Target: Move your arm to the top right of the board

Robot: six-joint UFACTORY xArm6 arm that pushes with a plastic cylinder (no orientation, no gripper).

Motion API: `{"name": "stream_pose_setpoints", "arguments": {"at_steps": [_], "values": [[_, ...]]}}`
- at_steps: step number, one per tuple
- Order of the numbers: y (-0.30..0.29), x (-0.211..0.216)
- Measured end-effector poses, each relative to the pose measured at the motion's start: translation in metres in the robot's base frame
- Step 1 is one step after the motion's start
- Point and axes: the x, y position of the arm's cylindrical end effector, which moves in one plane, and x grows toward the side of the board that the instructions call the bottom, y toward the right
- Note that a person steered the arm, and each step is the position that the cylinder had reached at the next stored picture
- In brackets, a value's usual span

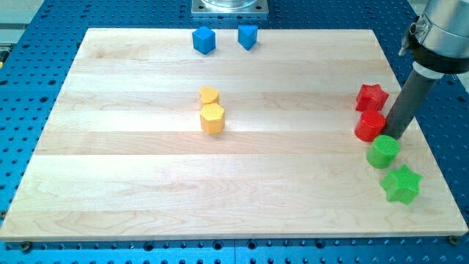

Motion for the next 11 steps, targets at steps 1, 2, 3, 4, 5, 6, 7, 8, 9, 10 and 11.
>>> {"name": "stream_pose_setpoints", "arguments": {"at_steps": [1,2,3,4,5,6,7,8,9,10,11], "values": [[0.079,-0.028],[0.087,-0.064],[0.085,-0.127],[0.085,-0.189],[0.083,-0.23],[0.083,-0.243],[0.077,-0.272],[0.07,-0.275],[0.065,-0.275],[0.044,-0.274],[-0.026,-0.274]]}}
